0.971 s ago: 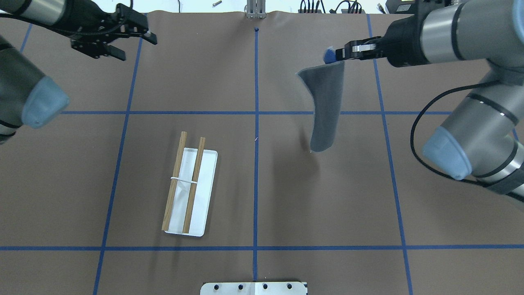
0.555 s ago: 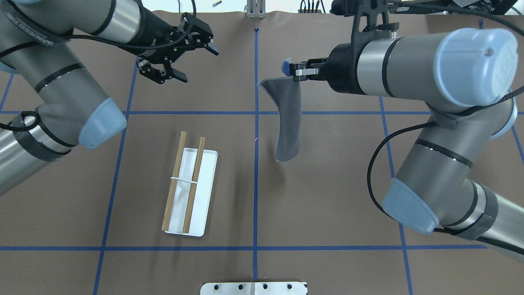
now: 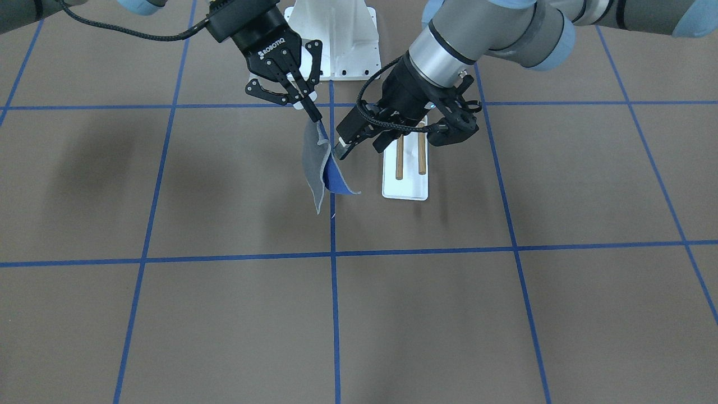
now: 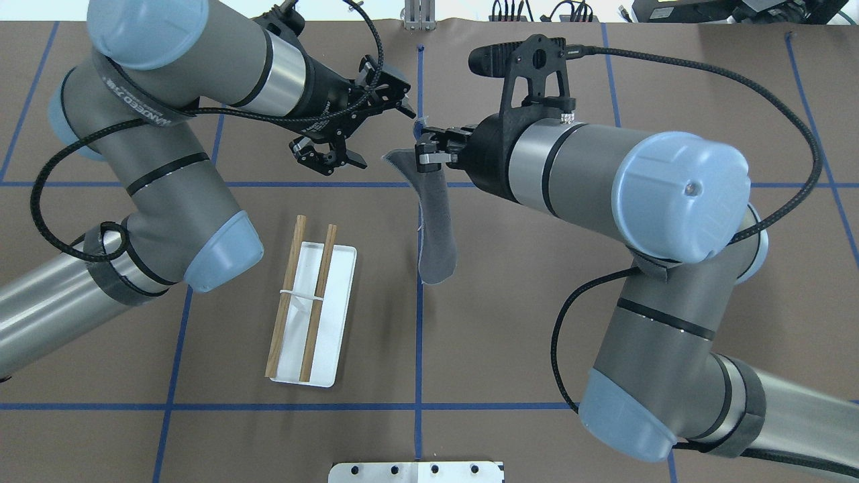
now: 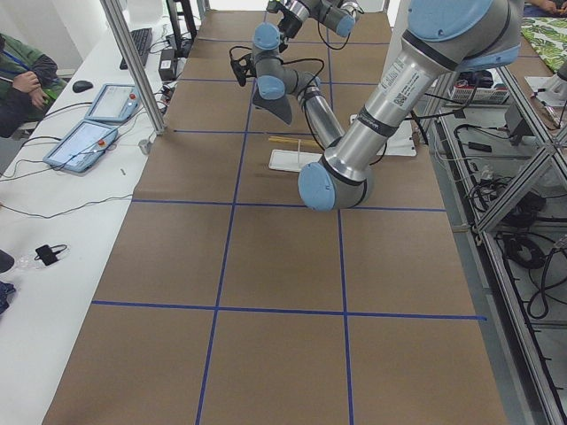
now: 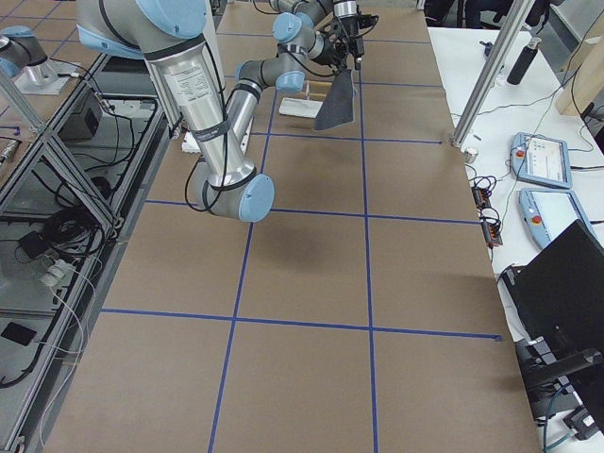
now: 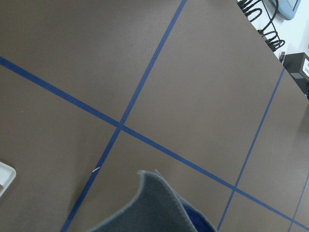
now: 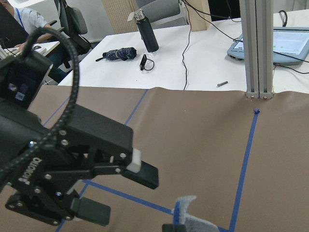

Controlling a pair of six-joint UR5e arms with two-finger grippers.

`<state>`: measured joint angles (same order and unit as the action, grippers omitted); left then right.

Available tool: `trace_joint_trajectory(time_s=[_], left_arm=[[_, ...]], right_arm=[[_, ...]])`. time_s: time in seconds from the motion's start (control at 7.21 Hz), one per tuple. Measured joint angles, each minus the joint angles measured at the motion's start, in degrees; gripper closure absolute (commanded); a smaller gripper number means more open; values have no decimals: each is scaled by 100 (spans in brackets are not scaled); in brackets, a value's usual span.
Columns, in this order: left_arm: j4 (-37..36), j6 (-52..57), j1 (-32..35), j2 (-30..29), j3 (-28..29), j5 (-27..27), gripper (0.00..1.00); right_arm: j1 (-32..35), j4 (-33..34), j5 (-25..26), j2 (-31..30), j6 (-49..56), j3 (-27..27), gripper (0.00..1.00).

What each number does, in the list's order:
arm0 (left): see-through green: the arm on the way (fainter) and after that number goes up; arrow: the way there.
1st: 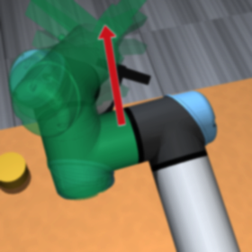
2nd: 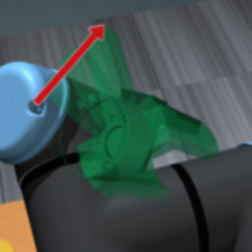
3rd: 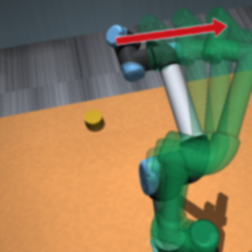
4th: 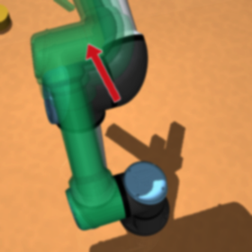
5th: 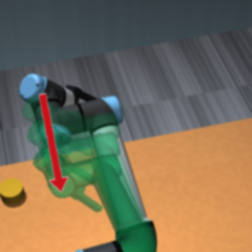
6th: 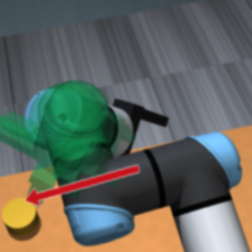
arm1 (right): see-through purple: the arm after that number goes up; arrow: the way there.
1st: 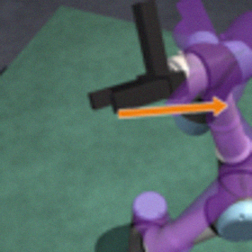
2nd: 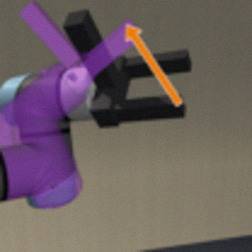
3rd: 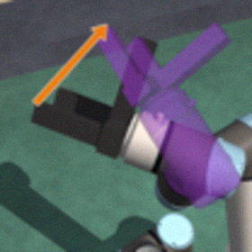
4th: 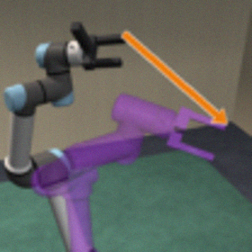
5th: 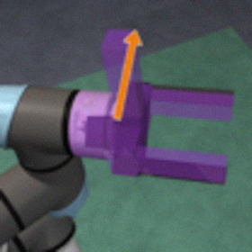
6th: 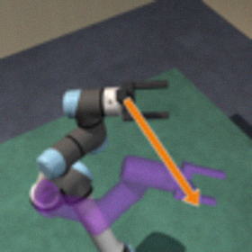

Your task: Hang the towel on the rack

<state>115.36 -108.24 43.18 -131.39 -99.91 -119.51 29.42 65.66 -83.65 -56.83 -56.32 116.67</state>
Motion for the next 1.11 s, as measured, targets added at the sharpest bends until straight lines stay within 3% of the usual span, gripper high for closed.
trace_joint_trajectory(time_s=[0.14, 0.42, 0.55, 0.69, 0.97, 1.11], left_arm=[[2, -98, -46, -55, 7, 50, 3], [3, -153, -69, -70, 19, 92, 17], [4, -145, -77, -66, 22, 114, 26], [4, -135, -87, -66, 22, 124, 42], [16, -120, -127, -72, 14, 123, 44], [19, -114, -162, -76, 5, 122, 52]], right_arm=[[-125, 11, 132, 27, 20, -3, 100], [-228, 11, 257, 45, 53, 1, 100], [-239, 9, 277, 47, 87, 4, 100], [-240, 6, 284, 52, 111, 4, 100], [-244, 6, 293, 84, 127, 0, 100], [-243, 8, 295, 92, 129, -3, 100]])
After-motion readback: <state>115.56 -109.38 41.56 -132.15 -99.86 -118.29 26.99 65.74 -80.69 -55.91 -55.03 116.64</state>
